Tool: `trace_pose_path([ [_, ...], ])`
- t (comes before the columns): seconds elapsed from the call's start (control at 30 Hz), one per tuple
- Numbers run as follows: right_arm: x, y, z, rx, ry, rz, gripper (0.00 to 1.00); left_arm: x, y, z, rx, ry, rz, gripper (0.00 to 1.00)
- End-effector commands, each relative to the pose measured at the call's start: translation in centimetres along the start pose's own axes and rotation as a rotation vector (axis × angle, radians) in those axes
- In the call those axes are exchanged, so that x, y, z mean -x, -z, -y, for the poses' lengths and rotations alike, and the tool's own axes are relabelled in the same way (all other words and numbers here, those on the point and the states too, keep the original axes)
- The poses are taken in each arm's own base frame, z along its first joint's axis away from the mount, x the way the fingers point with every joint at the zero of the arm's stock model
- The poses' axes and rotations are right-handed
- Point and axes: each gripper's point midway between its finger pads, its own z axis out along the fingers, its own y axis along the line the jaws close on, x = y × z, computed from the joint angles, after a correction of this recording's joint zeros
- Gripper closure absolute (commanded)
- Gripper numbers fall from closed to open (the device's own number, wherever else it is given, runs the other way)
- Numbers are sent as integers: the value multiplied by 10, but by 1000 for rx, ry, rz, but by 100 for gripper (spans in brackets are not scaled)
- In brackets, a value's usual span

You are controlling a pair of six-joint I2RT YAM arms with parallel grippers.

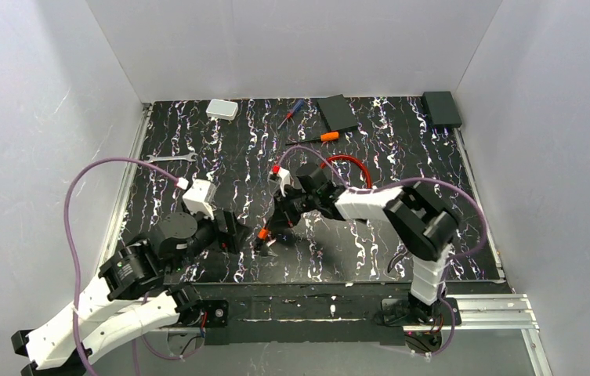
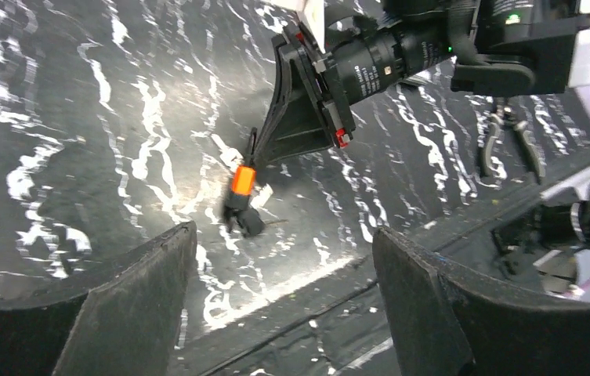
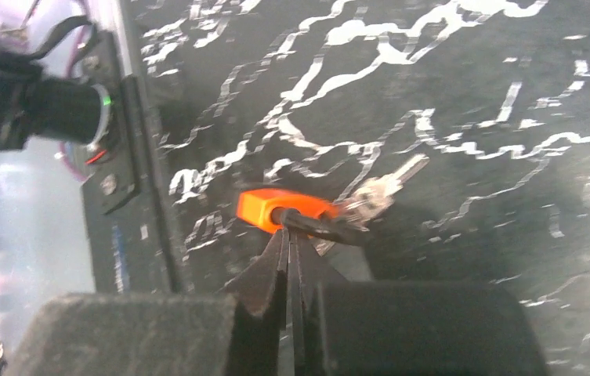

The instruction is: Unlock with the key

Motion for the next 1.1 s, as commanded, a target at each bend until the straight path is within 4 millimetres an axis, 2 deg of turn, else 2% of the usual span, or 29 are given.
trace_pose_path([
  [0.0, 37, -18, 25, -22, 7, 29, 99, 7, 21, -42, 164, -204, -3, 19],
  [0.07, 37, -28, 36, -20, -17, 26, 98, 5, 24, -55, 211, -239, 5, 19],
  [0.13, 37, -36, 46, -37, -36, 15, 75, -3, 21, -62, 224, -252, 15, 19],
  [0.2, 38, -38, 52, -52, -43, 8, 65, -3, 22, -63, 216, -253, 35, 19],
  [0.37, 42, -18, 60, -152, -24, 15, 58, 5, 29, -73, 254, -251, 88, 17],
  [0.53, 58, 2, 41, -169, -31, 79, 49, 5, 28, -74, 271, -257, 80, 17],
  [0.63, 55, 9, 41, -242, -47, 101, 40, 5, 27, -76, 286, -262, 74, 17],
  [0.9, 19, -6, 46, -451, 65, -14, 37, 6, 30, -78, 289, -255, 92, 16],
  [1.07, 4, -5, 59, -543, 140, -71, 37, 7, 31, -80, 293, -255, 97, 16],
])
